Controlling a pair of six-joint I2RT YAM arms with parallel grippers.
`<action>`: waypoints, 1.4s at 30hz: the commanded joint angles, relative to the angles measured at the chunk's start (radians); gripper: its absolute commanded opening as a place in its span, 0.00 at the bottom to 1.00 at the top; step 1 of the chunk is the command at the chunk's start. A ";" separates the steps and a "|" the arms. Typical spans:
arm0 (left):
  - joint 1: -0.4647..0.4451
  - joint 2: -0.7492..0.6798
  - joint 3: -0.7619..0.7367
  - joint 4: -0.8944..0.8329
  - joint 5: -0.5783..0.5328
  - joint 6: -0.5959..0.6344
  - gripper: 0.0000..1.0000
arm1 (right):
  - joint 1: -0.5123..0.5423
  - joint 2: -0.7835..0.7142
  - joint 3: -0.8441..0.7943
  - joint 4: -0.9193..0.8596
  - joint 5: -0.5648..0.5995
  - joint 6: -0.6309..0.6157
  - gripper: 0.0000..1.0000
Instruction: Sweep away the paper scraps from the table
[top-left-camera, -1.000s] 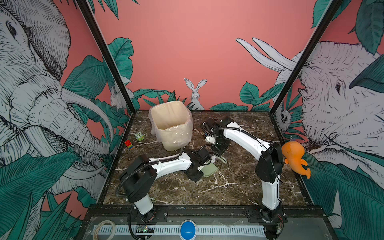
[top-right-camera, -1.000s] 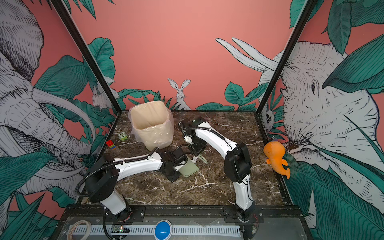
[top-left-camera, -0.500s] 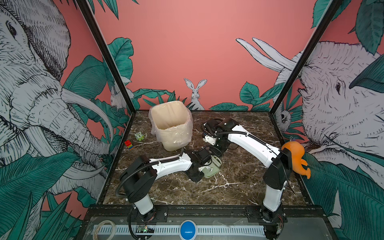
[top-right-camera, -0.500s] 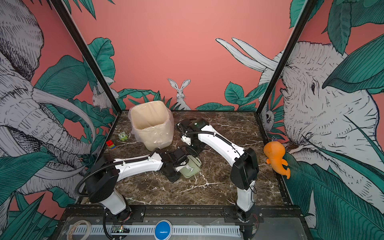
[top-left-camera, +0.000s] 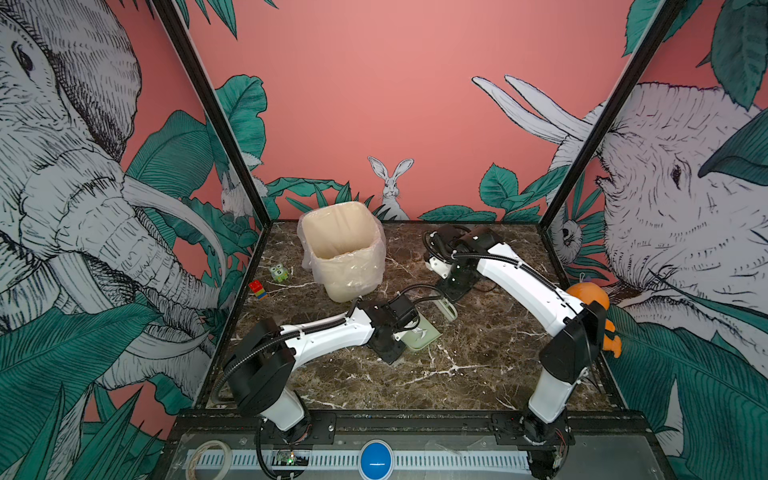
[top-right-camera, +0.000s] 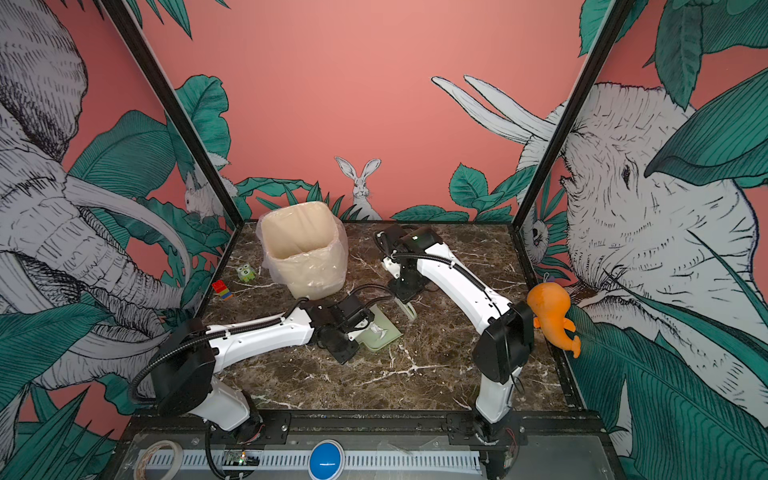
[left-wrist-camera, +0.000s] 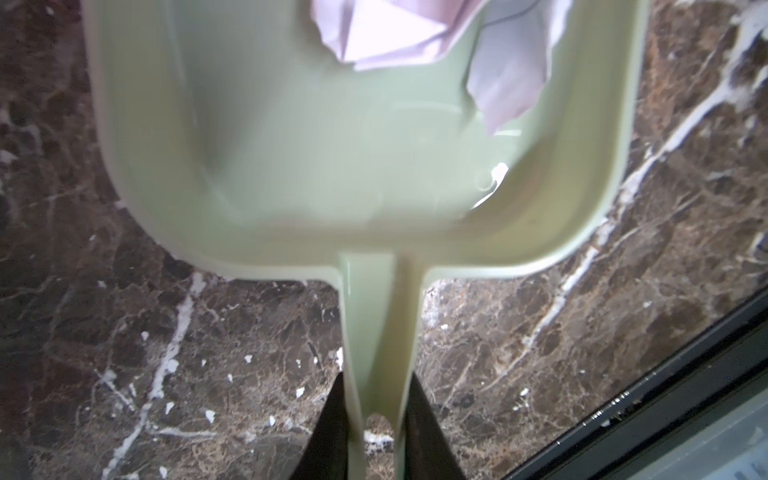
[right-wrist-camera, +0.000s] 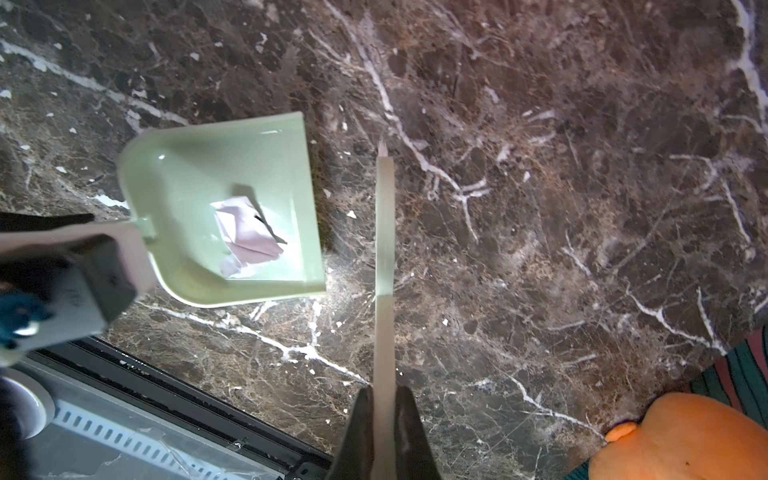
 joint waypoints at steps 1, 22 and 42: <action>0.006 -0.088 -0.019 0.003 -0.023 -0.016 0.00 | -0.028 -0.067 -0.047 -0.001 -0.029 0.014 0.00; 0.006 -0.371 0.297 -0.448 -0.101 -0.083 0.00 | -0.115 -0.258 -0.315 0.135 -0.167 0.079 0.00; 0.290 -0.279 0.767 -0.807 -0.132 0.035 0.00 | -0.121 -0.302 -0.344 0.155 -0.217 0.076 0.00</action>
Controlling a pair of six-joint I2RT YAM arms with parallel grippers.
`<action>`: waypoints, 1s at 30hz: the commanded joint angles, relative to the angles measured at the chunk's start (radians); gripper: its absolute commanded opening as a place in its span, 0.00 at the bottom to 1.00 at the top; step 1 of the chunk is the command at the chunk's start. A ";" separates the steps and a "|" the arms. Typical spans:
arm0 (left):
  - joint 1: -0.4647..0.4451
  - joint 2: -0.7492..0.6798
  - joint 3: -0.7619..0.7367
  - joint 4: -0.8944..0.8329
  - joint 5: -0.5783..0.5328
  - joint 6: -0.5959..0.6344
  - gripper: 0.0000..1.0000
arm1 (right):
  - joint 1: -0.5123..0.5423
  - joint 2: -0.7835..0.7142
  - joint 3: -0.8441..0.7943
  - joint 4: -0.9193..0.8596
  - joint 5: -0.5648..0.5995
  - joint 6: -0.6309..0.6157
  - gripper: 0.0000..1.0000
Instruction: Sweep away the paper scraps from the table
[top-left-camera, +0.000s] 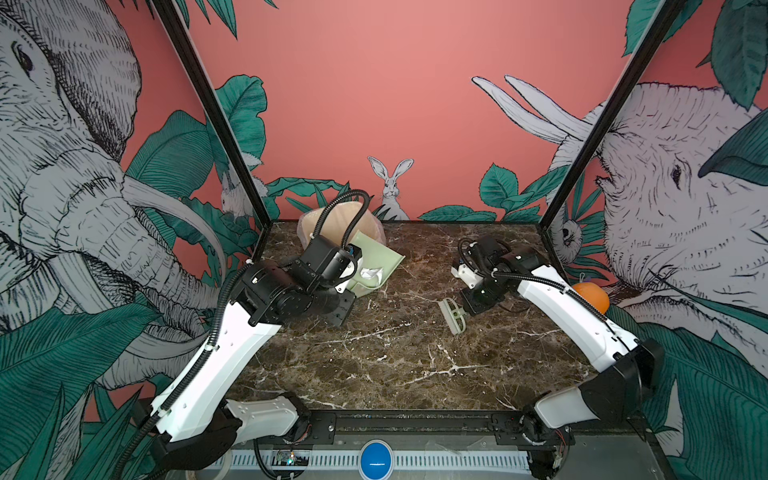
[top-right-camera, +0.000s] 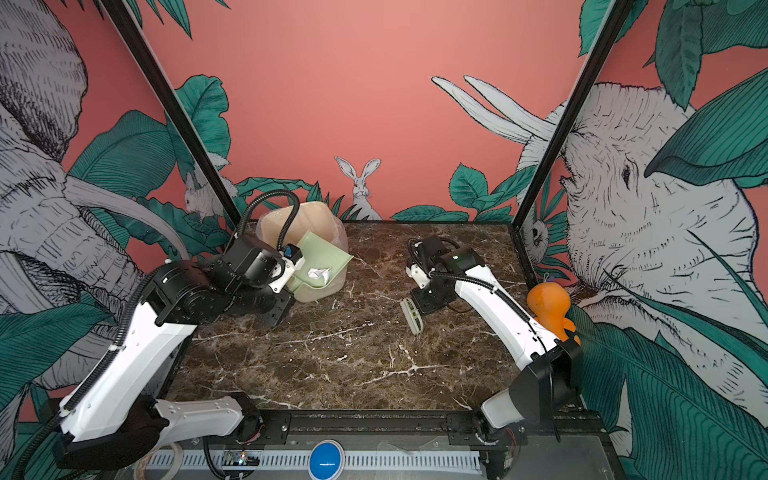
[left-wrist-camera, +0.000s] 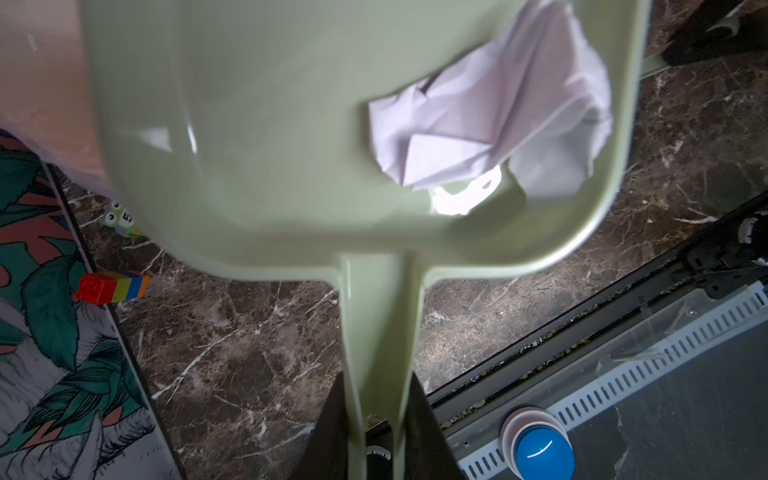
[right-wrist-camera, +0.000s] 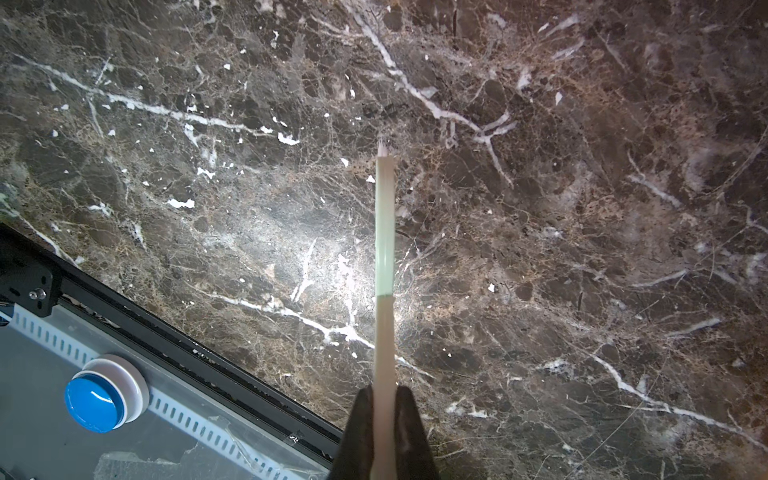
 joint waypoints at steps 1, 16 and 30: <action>0.074 0.020 0.046 -0.087 0.011 0.054 0.00 | -0.007 -0.032 -0.008 -0.002 -0.016 0.001 0.00; 0.417 0.098 0.087 0.014 0.117 0.164 0.00 | -0.031 -0.023 0.001 -0.013 -0.046 -0.041 0.00; 0.478 0.304 0.249 -0.032 -0.139 0.294 0.00 | -0.044 -0.012 0.015 -0.050 -0.081 -0.060 0.00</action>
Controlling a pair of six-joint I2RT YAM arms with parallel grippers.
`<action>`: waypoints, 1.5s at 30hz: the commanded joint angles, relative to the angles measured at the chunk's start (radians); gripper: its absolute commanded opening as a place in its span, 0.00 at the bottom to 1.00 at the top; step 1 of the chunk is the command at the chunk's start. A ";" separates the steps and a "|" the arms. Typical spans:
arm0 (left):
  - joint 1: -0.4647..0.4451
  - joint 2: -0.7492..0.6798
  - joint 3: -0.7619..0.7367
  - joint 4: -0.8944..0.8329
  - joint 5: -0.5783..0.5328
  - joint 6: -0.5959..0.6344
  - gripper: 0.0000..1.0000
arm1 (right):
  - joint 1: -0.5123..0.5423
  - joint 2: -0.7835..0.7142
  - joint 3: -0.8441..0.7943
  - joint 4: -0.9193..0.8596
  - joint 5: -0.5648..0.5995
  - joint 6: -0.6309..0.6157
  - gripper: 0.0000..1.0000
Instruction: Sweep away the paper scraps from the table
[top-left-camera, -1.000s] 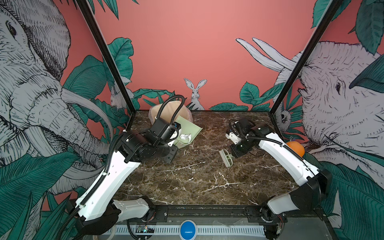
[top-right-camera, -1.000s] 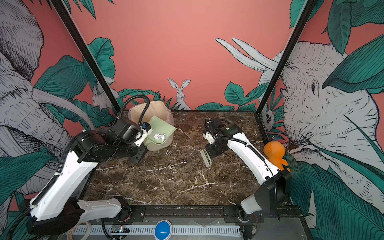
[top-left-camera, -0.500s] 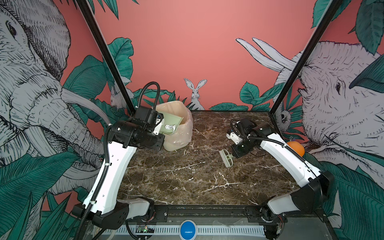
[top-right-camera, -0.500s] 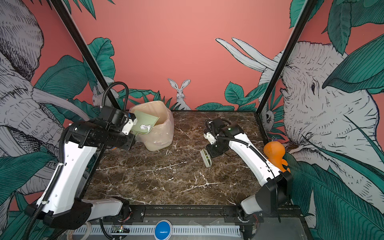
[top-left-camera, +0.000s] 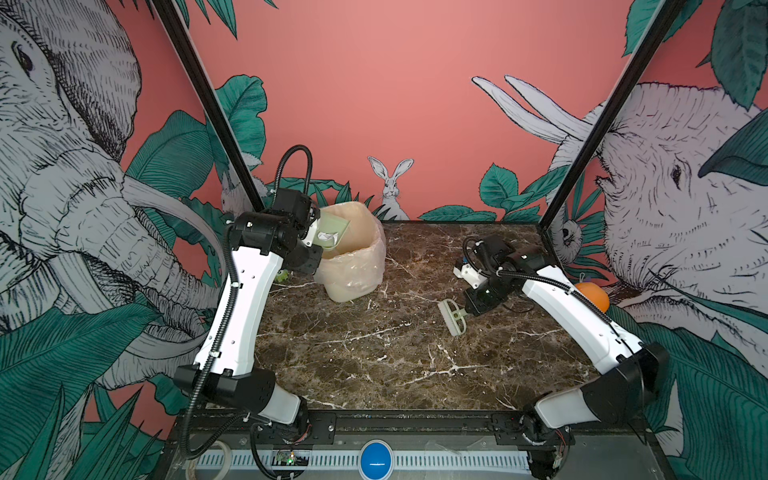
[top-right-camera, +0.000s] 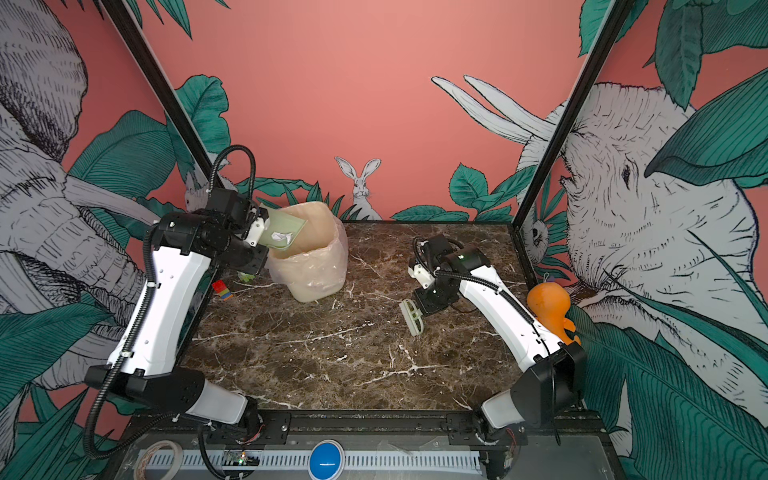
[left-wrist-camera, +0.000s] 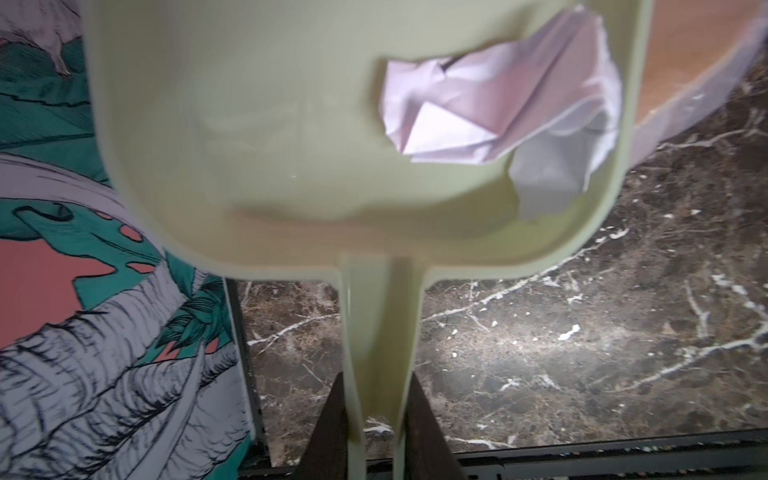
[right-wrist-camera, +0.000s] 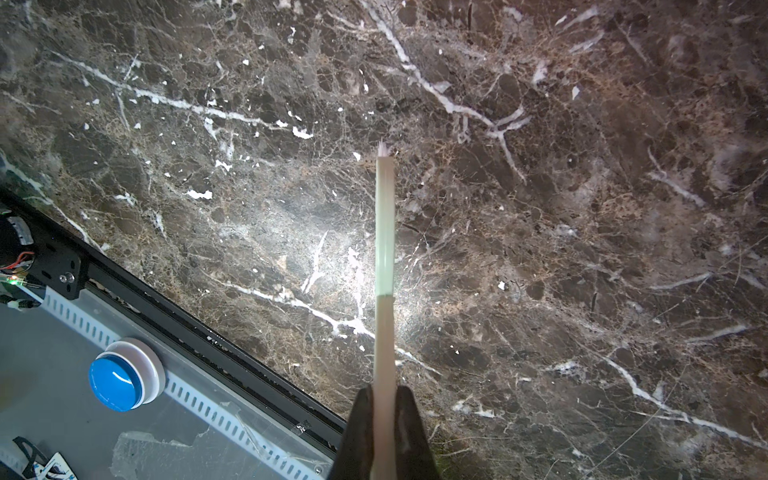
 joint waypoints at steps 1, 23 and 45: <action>-0.004 0.023 0.041 -0.040 -0.114 0.055 0.00 | -0.005 0.001 0.021 -0.038 -0.018 -0.018 0.00; -0.258 0.095 -0.061 0.083 -0.790 0.341 0.00 | -0.008 0.024 0.036 -0.067 -0.040 -0.038 0.00; -0.318 -0.118 -0.350 0.706 -1.044 0.937 0.00 | -0.008 -0.002 0.010 -0.043 -0.043 -0.017 0.00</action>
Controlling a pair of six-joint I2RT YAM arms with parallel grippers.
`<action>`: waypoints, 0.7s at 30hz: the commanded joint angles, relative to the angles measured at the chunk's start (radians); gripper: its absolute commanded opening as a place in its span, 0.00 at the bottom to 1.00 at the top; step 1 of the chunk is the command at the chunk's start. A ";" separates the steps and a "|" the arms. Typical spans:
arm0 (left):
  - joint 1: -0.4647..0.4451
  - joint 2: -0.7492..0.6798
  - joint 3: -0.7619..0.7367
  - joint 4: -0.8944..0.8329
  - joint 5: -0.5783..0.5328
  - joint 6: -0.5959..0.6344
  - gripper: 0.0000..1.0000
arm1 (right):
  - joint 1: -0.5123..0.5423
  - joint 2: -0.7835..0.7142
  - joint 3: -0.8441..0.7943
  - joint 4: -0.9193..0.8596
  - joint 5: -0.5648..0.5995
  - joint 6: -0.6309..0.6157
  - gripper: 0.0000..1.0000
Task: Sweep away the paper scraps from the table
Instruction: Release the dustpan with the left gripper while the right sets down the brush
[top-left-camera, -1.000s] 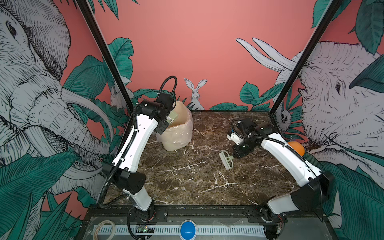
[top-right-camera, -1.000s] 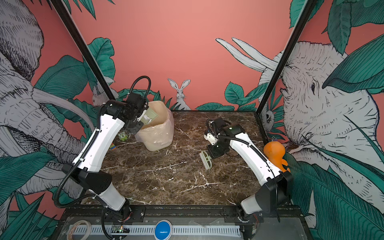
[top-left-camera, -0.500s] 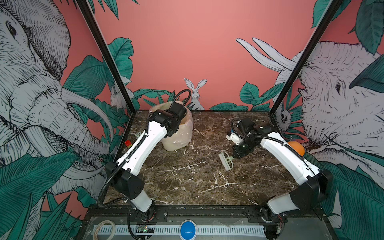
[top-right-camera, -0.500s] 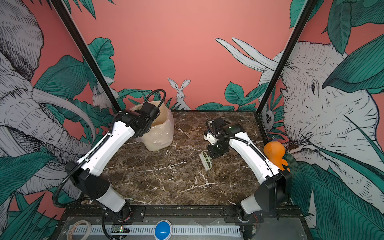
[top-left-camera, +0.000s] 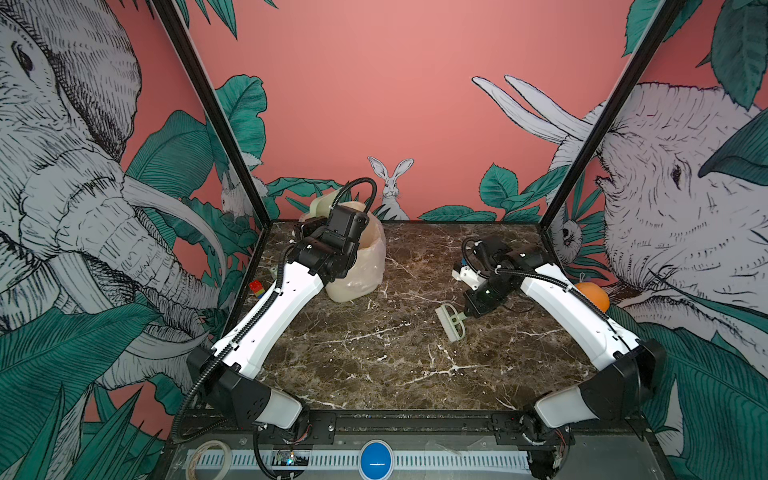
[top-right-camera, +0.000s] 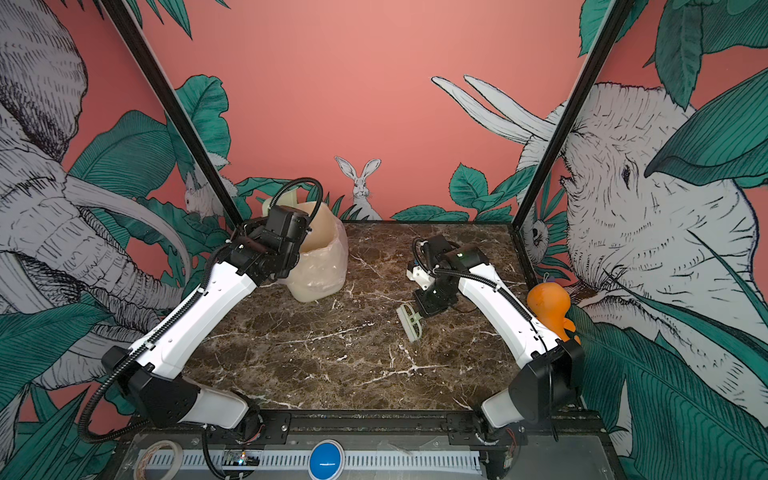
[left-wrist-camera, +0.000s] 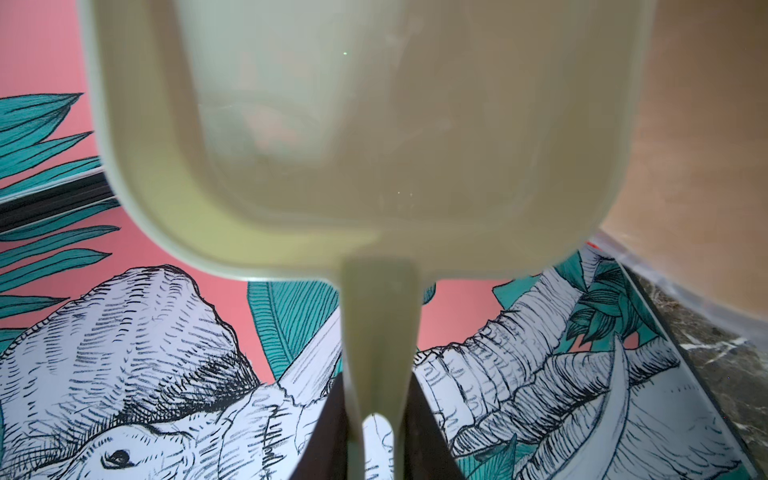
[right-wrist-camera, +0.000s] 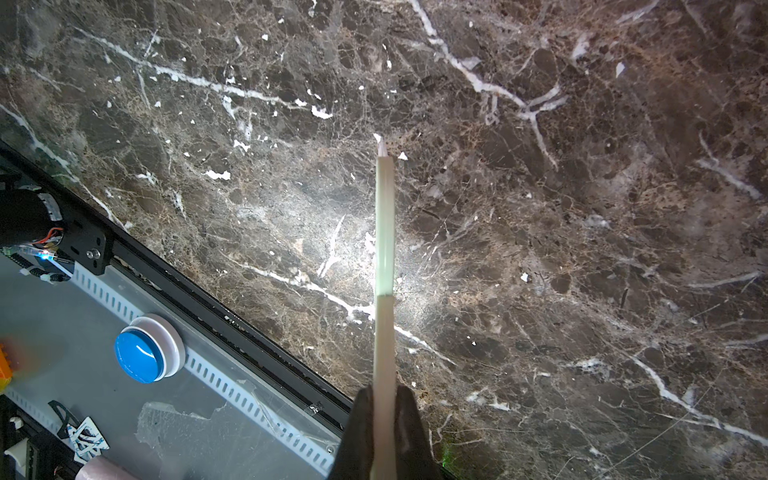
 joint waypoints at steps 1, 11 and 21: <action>-0.007 -0.039 0.069 -0.050 0.015 -0.103 0.00 | -0.003 -0.020 -0.004 0.002 0.013 0.004 0.00; -0.214 0.039 0.347 -0.450 0.464 -0.762 0.00 | -0.111 -0.050 -0.044 0.084 -0.009 0.023 0.00; -0.405 0.074 0.054 -0.175 0.792 -1.147 0.00 | -0.354 -0.161 -0.227 0.350 -0.140 0.191 0.00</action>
